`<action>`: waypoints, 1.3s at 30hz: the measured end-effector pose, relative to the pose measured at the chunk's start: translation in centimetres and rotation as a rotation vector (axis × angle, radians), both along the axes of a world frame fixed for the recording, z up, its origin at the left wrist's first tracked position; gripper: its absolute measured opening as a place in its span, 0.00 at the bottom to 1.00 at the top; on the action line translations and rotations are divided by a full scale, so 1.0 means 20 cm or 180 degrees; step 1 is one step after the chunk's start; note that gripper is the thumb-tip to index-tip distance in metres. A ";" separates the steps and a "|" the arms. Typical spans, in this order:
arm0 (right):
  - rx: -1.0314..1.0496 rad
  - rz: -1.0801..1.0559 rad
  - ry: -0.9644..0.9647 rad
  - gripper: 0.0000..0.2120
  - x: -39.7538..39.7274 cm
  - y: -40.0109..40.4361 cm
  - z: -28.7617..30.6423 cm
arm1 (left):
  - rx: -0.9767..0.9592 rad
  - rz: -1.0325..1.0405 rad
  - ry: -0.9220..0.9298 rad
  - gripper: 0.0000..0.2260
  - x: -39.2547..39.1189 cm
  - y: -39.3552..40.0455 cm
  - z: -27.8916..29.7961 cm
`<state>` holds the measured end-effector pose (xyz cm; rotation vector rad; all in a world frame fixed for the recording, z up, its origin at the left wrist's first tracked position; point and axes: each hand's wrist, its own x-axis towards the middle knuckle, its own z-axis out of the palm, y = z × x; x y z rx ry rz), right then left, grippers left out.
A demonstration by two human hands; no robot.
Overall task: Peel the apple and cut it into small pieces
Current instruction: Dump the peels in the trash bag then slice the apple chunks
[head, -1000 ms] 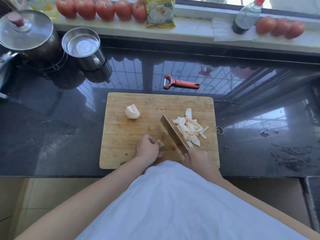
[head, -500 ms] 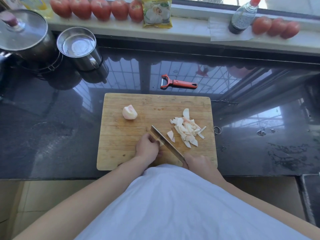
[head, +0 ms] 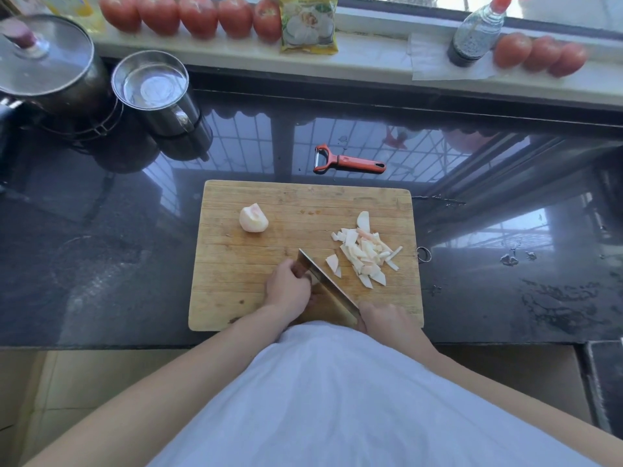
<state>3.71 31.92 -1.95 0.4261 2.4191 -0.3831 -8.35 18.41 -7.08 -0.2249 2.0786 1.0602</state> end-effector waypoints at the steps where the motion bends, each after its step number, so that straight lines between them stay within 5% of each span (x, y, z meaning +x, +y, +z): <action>1: 0.0001 0.0019 0.0062 0.07 -0.03 -0.02 -0.01 | 0.0006 -0.0018 0.0017 0.04 0.00 0.00 0.00; 8: -0.0271 -0.0316 0.0549 0.09 -0.05 -0.03 -0.04 | -0.0267 -0.0176 0.0154 0.05 0.00 -0.01 0.00; 39: -0.0177 -0.0204 -0.0035 0.09 0.01 -0.02 0.09 | -0.0201 -0.0150 -0.0020 0.05 -0.01 0.01 0.02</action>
